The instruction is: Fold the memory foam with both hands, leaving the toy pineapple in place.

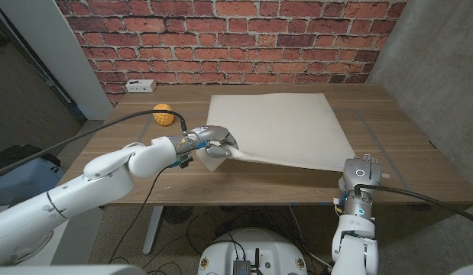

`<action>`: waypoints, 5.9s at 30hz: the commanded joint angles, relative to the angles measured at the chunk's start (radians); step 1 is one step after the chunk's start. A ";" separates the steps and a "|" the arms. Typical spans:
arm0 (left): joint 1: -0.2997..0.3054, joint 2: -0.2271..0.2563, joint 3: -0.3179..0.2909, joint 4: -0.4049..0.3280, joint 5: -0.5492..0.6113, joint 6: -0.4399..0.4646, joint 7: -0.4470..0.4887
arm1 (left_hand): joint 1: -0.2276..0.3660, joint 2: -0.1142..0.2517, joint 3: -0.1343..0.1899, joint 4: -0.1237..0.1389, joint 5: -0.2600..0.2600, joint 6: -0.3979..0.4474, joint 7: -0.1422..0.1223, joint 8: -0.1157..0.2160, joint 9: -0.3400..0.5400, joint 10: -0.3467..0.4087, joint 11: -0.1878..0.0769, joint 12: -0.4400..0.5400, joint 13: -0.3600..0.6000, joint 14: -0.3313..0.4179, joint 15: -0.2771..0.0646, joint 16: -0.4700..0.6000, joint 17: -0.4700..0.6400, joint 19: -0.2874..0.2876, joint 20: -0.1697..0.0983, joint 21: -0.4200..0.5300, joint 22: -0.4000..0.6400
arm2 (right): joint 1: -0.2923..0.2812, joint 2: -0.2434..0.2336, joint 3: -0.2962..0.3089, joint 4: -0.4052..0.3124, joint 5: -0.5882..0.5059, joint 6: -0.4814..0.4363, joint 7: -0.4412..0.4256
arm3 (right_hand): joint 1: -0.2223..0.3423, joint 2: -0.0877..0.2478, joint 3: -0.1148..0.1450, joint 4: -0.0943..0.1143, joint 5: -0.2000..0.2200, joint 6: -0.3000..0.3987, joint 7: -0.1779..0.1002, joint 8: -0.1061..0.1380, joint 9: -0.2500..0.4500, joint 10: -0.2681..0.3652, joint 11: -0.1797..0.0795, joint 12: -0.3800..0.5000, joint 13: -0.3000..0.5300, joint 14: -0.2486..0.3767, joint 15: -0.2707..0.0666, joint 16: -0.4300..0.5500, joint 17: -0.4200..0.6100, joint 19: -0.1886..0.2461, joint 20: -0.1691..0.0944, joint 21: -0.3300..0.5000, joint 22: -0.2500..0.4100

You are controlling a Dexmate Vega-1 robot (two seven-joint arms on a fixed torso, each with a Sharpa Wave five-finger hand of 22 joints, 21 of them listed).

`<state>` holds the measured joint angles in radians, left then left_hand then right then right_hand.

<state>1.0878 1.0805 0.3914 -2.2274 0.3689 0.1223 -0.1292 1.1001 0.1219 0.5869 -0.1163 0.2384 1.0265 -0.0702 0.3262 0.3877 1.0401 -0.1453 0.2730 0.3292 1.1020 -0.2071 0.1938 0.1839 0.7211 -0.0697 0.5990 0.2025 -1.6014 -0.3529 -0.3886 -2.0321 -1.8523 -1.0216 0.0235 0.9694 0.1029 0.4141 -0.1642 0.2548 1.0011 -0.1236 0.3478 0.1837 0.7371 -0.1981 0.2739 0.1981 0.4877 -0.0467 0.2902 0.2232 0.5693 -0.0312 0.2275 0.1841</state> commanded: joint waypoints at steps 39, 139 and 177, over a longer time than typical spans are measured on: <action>-0.182 -0.132 0.075 0.082 0.050 0.042 0.055 | -0.030 0.053 0.020 0.026 -0.018 -0.036 0.017 -0.026 -0.020 -0.010 -0.006 -0.031 0.080 -0.044 -0.006 -0.001 0.003 -0.051 -0.004 0.043 0.001 | 0.245 -0.122 -0.119 0.018 0.661 0.021 -0.679 | 0.082 0.026 -0.037 -0.005 -0.024 0.125 0.056 -0.005 0.004 0.095 -0.005 -0.007 0.002 0.049 -0.184 0.030 0.014 0.029 -0.008 0.013 0.003; -0.684 -0.339 0.187 0.524 -0.865 0.661 0.018 | 0.069 0.013 0.074 -0.066 -0.057 0.034 0.149 -0.089 -0.067 0.103 0.092 -0.011 0.069 0.119 0.074 0.018 -0.011 0.033 0.033 0.180 -0.006 | 0.798 -0.172 -0.234 0.196 1.339 -0.032 -0.828 | 0.069 -0.012 0.053 0.001 -0.048 0.190 0.124 -0.065 0.005 0.141 0.028 -0.058 0.003 0.108 -0.159 -0.044 -0.019 0.000 0.039 -0.002 0.002; -0.848 -0.508 0.208 0.787 -0.924 0.738 0.141 | 0.072 0.010 0.075 -0.062 -0.052 0.033 0.156 -0.103 -0.064 0.105 0.097 -0.007 0.090 0.129 0.074 0.014 -0.010 0.036 0.020 0.209 -0.008 | 1.030 -0.130 -0.317 0.478 1.390 0.066 -0.790 | 0.053 -0.014 0.070 0.004 -0.054 0.186 0.116 -0.084 0.007 0.131 0.030 -0.069 0.004 0.111 -0.163 -0.051 -0.012 -0.003 0.041 -0.003 0.002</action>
<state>0.2874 0.6216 0.5936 -1.5191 -0.5415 0.8441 -0.0073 1.1426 0.0931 0.6521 -0.1819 0.1824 1.0416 0.0595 0.2263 0.3205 1.1172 -0.0672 0.2511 0.3720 1.2240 -0.1323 0.2090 0.1697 0.7537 -0.0412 0.8042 0.1956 -0.6340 -0.4969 -0.6870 -1.6434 -0.4777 -0.9850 -0.7694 1.0320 0.0867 0.4801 -0.1596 0.2018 1.1187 -0.0696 0.2655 0.1887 0.8715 -0.1658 0.2090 0.1975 0.5877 -0.0535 0.2399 0.2074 0.5680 0.0073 0.2243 0.1837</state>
